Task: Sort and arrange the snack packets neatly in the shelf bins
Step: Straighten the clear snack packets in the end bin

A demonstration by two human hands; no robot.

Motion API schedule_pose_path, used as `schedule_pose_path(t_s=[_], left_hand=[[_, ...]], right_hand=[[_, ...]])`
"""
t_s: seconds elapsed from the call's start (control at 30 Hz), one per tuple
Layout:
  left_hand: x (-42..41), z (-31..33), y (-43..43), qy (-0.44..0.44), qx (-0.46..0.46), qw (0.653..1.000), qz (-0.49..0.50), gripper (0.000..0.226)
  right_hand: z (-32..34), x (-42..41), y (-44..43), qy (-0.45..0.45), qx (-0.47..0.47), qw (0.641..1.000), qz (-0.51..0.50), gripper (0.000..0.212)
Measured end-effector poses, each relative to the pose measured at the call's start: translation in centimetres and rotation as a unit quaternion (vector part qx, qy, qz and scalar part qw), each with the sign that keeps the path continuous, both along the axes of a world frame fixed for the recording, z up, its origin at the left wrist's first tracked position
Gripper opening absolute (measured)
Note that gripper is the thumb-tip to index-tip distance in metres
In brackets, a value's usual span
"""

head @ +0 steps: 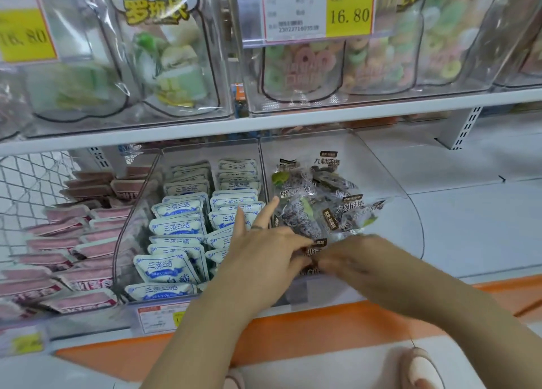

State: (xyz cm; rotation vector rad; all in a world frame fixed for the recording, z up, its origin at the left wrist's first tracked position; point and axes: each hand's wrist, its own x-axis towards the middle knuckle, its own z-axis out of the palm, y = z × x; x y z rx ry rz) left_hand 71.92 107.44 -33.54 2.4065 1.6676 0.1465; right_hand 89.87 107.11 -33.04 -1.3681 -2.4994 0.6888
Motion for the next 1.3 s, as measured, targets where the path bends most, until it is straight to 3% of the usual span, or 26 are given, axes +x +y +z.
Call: schedule_pose_path(t_s=[0.1, 0.17, 0.27, 0.33, 0.4, 0.47, 0.57, 0.67, 0.8, 0.9, 1.0, 1.07, 1.13, 1.2, 1.3], left_hand=[[-0.2, -0.3, -0.7, 0.004, -0.002, 1.000, -0.012, 0.031], [-0.2, -0.5, -0.8, -0.001, -0.003, 1.000, -0.018, 0.030], [-0.3, -0.8, -0.9, -0.004, -0.005, 1.000, -0.028, 0.030], [-0.7, -0.9, -0.9, -0.017, -0.008, 0.999, -0.030, 0.030], [-0.9, -0.9, -0.9, -0.039, -0.012, 0.999, -0.034, 0.030], [-1.1, -0.9, -0.8, -0.061, -0.009, 0.997, -0.037, 0.030], [-1.1, -1.1, -0.7, -0.072, -0.009, 0.997, -0.039, 0.030], [-1.1, -1.1, -0.7, -0.069, -0.005, 0.997, -0.036, 0.030], [-0.7, -1.2, -0.8, -0.070, 0.003, 0.997, -0.023, 0.029], [-0.5, -1.2, -0.8, -0.063, 0.020, 0.998, -0.009, 0.027], [-0.3, -0.7, -0.6, -0.049, 0.030, 0.998, -0.001, 0.028], [-0.1, 0.0, -0.3, -0.042, 0.034, 0.999, 0.007, 0.027], [0.2, 0.8, 0.2, -0.027, 0.044, 0.999, 0.011, 0.027], [0.7, 1.7, 0.9, -0.015, 0.061, 0.998, 0.018, 0.027], [1.8, 2.5, 2.6, -0.013, 0.074, 0.996, 0.040, 0.026]], right_hand=[[2.9, 1.1, 1.1, 0.092, 0.059, 0.987, -0.115, 0.019], [3.6, 0.9, 2.7, 0.032, 0.082, 0.987, -0.132, 0.025], [1.6, -1.7, 5.1, -0.126, 0.057, 0.984, -0.108, 0.040], [-0.1, -3.1, 6.0, -0.182, 0.092, 0.973, -0.104, 0.025], [-0.3, -3.1, 6.6, -0.120, 0.103, 0.977, -0.142, 0.019], [0.9, -2.6, 6.5, 0.027, 0.088, 0.973, -0.213, 0.020], [2.4, -1.2, 5.3, 0.229, 0.080, 0.928, -0.282, 0.018], [1.9, 0.0, 3.3, 0.329, 0.030, 0.898, -0.290, 0.043], [0.4, 0.9, 1.4, 0.422, -0.056, 0.852, -0.304, 0.032], [0.4, 1.6, 0.9, 0.411, -0.081, 0.870, -0.260, 0.033], [0.4, 2.0, 0.9, 0.286, -0.017, 0.928, -0.239, 0.014], [0.4, 2.2, 1.2, 0.223, 0.042, 0.942, -0.249, 0.012], [0.4, 2.5, 1.6, 0.222, 0.116, 0.933, -0.257, 0.020], [0.8, 3.1, 2.0, 0.274, 0.173, 0.903, -0.282, 0.022], [1.2, 3.8, 1.8, 0.369, 0.162, 0.863, -0.304, 0.020]])
